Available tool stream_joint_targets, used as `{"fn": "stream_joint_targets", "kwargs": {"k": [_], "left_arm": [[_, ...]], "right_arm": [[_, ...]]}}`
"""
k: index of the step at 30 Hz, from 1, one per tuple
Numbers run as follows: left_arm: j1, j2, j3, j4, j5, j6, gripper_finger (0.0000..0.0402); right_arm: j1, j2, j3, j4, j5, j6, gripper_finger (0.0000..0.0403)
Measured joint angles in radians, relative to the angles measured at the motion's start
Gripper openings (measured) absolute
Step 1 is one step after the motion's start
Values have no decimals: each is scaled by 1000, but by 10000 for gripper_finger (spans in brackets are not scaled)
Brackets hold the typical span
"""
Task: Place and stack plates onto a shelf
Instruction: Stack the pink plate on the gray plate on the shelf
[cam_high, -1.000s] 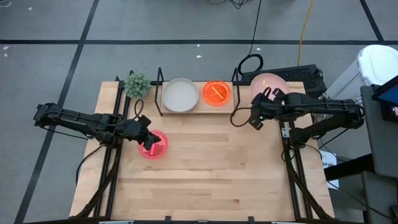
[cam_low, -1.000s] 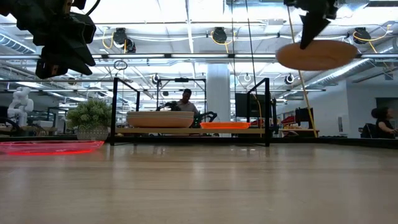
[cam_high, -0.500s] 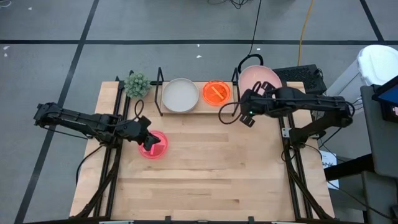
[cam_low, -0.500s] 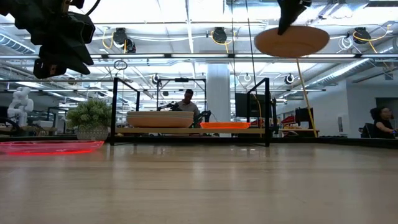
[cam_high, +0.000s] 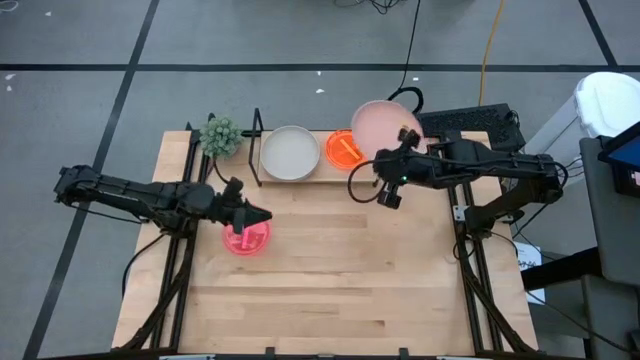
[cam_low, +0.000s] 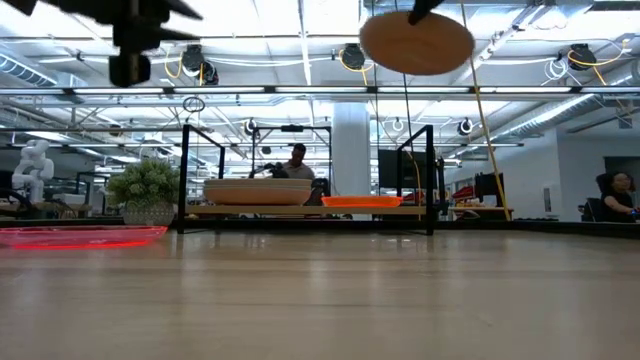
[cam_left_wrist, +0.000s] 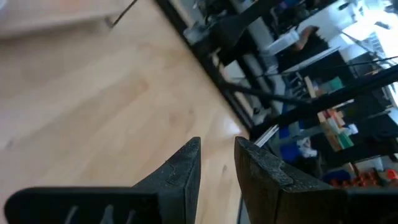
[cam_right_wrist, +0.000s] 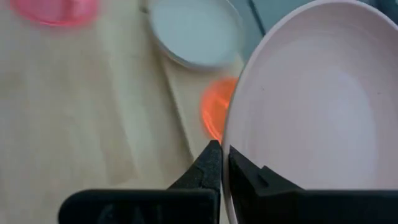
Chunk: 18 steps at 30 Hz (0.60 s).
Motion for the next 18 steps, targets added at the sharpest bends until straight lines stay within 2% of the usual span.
{"fn": "stream_joint_targets", "kwargs": {"k": [3, 5, 9, 13, 15, 18], "left_arm": [[16, 13, 70, -30, -12, 71, 102], [37, 29, 132, -113, -32, 101, 102], [106, 78, 258, -243, -95, 67, 102], [178, 136, 359, -248, -79, 95, 108], [215, 171, 413, -241, -55, 103, 130], [264, 228, 484, -254, -61, 82, 192]], "right_arm": [[13, 1, 0, 76, -89, -114, 0], [26, 7, 0, 124, -120, -173, 0], [40, 36, 0, 160, -122, -211, 0], [54, 85, 0, 189, -135, -248, 0], [64, 110, -1, 221, -149, -280, 0], [82, 146, -1, 253, -152, -327, 0]]}}
